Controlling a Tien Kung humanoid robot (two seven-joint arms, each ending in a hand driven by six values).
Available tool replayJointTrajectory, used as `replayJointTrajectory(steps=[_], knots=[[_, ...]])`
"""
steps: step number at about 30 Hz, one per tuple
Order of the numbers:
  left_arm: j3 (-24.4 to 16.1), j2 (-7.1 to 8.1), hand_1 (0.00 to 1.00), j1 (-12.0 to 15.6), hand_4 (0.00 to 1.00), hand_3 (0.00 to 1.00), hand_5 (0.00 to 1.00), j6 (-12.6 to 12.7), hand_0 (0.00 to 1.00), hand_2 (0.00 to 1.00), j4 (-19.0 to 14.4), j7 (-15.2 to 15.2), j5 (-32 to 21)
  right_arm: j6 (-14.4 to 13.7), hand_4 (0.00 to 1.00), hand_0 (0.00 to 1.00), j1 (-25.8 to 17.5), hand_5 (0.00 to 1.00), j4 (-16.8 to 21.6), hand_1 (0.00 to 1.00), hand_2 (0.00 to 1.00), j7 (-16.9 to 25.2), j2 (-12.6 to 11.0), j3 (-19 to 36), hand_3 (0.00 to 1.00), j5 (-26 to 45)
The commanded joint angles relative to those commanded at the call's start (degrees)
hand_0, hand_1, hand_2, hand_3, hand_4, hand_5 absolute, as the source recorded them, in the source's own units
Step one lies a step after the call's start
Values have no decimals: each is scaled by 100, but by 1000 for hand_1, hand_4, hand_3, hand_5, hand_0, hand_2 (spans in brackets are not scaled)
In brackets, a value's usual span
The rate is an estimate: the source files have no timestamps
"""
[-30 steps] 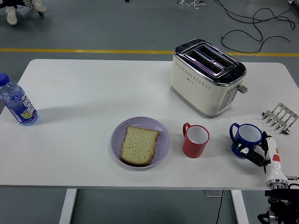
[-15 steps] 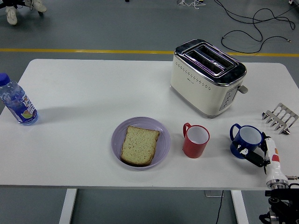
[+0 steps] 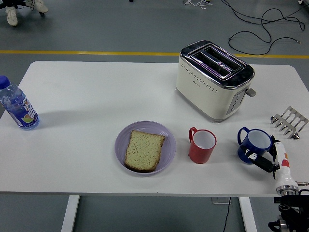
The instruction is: Pick up the cup,pour liquid into bread,place the cup on the desk
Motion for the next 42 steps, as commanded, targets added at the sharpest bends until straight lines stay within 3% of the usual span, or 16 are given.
replayJointTrajectory(steps=[4,5,22,23,34,42], knots=[[20,3,703,4,364,616,921,3,656,723,0,-3,-13,77,869,608,-3,108,15,573,765,-61,1,12,869,-76],[10,-5,703,-1,364,615,920,6,656,722,0,-3,-11,90,878,665,5,96,-4,627,814,-75,-3,11,899,-94],[85,-21,703,108,364,617,922,-7,656,723,0,11,-3,144,901,701,-116,43,-3,667,863,-103,-31,76,964,-218],[90,-20,702,112,364,617,923,-9,656,723,0,12,1,152,911,739,-122,15,5,703,902,-109,-30,85,997,-231],[134,-11,702,107,364,616,925,-17,656,723,0,9,-19,251,927,798,-121,2,98,761,934,-296,-21,184,998,-484],[152,-7,702,77,364,617,925,-18,656,723,0,2,-40,335,936,868,-190,2,438,815,962,-440,-77,319,998,-657]])
